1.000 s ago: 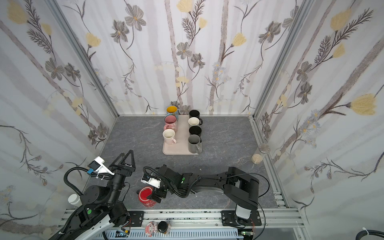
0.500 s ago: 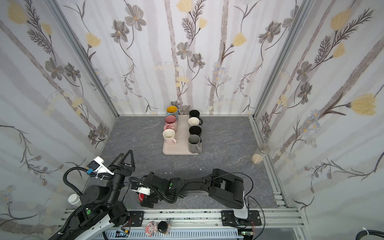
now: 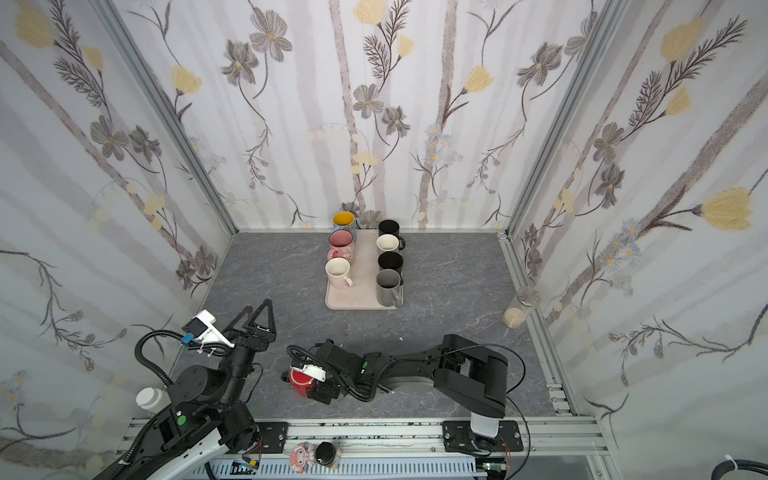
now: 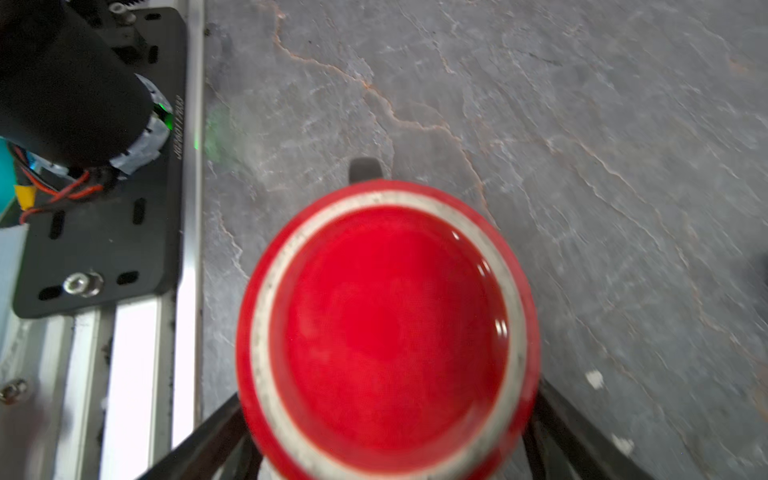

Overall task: Turn the mug right side up
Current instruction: 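Move the right gripper to the upside-down red mug near the robot, then push the red mug farther from the robot with the right gripper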

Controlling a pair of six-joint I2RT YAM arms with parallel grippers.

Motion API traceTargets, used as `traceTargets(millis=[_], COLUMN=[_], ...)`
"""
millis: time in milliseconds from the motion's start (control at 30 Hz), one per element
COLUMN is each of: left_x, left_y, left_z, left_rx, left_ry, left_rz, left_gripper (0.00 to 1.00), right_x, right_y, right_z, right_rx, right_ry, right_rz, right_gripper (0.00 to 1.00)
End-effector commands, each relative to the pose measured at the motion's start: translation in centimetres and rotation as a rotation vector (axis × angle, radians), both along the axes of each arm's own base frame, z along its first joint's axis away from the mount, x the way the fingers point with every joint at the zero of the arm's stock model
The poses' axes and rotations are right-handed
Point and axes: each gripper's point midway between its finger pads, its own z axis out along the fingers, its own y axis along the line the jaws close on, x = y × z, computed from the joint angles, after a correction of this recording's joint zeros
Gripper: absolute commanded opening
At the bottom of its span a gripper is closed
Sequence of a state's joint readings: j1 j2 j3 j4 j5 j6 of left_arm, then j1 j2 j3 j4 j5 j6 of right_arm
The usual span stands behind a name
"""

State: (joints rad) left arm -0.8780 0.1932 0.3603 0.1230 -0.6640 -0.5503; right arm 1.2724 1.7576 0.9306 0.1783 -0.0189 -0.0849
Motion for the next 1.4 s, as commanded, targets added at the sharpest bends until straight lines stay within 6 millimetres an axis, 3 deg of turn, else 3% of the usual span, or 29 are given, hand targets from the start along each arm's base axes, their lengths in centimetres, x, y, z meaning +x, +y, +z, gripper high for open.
traceTargets(millis=[0, 67, 167, 400, 567, 667, 767, 867, 1100, 1267, 1367], left_x=[0.2, 0.4, 0.5, 0.3, 0.3, 0.3, 0.4, 0.5, 0.6, 0.9, 1.2], left_y=[-0.2, -0.3, -0.4, 0.2, 0.4, 0.3, 0.4, 0.3, -0.1, -0.8, -1.6], left_z=[-0.2, -0.4, -0.7, 0.4, 0.6, 0.4, 0.2, 0.0, -0.4, -0.8, -1.4], left_rx=[-0.02, -0.018, -0.015, -0.02, -0.015, -0.006, -0.004, -0.002, 0.003, 0.021, 0.042], left_ry=[0.003, 0.01, 0.022, 0.01, 0.009, 0.016, 0.02, 0.021, 0.031, 0.04, 0.053], left_rz=[0.001, 0.001, 0.004, 0.024, 0.031, 0.033, 0.039, 0.041, 0.031, 0.013, -0.007], left_gripper=[1.0, 1.0, 1.0, 1.0, 1.0, 1.0, 1.0, 1.0, 1.0, 1.0, 1.0], right_x=[1.2, 1.5, 0.8, 0.2, 0.3, 0.3, 0.4, 0.8, 1.1, 1.4, 1.2], right_y=[-0.9, -1.9, -2.2, 2.1, 4.7, 5.3, 5.4, 5.2, 3.3, 0.3, -2.5], right_z=[1.4, 1.3, 2.0, 4.3, 3.4, 2.5, 2.1, 2.1, 2.3, 2.0, 1.3], right_rx=[0.075, 0.085, 0.117, 0.21, 0.203, 0.191, 0.192, 0.198, 0.209, 0.192, 0.17], right_ry=[-0.015, -0.002, 0.013, 0.032, 0.038, 0.05, 0.058, 0.058, 0.041, 0.033, 0.038], right_rz=[-0.073, -0.096, -0.071, 0.037, 0.077, 0.094, 0.104, 0.103, 0.084, 0.024, -0.02], right_gripper=[0.88, 0.89, 1.0, 1.0, 1.0, 1.0, 0.93, 0.83, 0.69, 0.66, 0.67])
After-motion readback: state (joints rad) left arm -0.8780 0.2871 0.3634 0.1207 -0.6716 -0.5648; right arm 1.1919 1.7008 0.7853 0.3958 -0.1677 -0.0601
